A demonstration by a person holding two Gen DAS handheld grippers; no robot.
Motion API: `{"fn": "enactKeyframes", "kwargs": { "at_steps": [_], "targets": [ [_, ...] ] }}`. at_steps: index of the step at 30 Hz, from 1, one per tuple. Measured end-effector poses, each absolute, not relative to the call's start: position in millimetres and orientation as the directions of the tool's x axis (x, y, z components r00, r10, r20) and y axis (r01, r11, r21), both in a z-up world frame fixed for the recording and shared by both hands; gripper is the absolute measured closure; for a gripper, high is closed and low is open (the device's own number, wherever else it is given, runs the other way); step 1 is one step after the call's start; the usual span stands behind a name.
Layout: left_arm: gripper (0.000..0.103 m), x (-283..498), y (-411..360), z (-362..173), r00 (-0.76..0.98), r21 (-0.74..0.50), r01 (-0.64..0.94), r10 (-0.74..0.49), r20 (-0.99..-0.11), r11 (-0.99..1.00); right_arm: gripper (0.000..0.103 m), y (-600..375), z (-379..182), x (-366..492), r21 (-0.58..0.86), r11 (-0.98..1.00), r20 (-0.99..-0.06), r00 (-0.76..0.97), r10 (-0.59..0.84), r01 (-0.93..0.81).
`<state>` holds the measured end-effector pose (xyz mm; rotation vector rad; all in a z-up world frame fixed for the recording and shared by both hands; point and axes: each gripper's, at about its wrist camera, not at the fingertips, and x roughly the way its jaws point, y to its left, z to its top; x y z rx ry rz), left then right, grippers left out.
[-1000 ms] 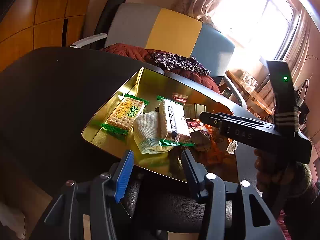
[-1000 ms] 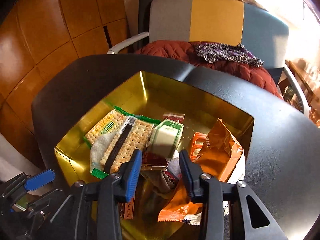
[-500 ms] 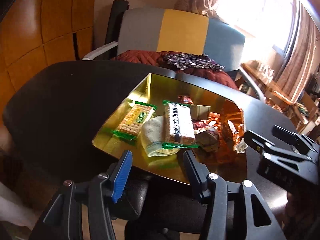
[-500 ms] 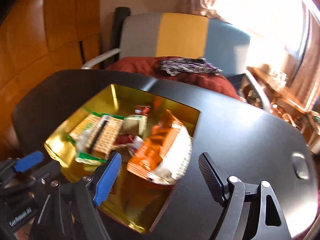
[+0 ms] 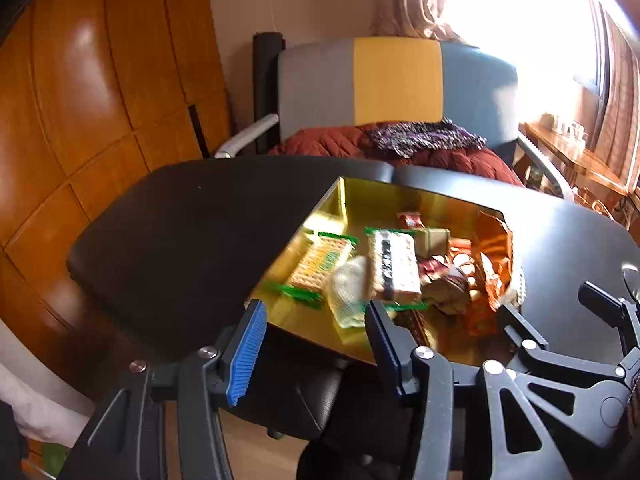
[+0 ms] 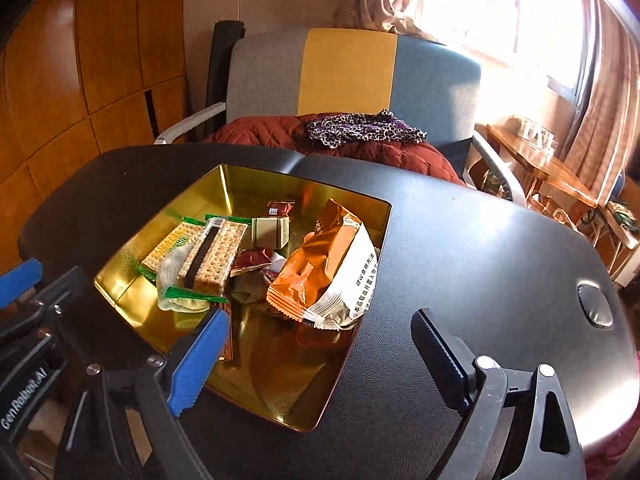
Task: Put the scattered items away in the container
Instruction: 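Open both tools to drop the candy and tea box into the tray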
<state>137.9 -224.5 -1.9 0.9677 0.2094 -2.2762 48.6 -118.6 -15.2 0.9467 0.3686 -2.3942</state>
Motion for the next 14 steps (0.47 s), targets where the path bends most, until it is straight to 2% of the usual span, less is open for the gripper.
{"fn": "enactKeyframes", "kwargs": {
  "at_steps": [14],
  "targets": [
    [0.061,131.6,-224.8,-9.8,-0.519,0.079,0.607,-0.470,-0.714,-0.790,0.005,-116.0,-20.4,49.0,-0.058,-0.831,-0.704,-0.613,-0.358,0.553]
  ]
}}
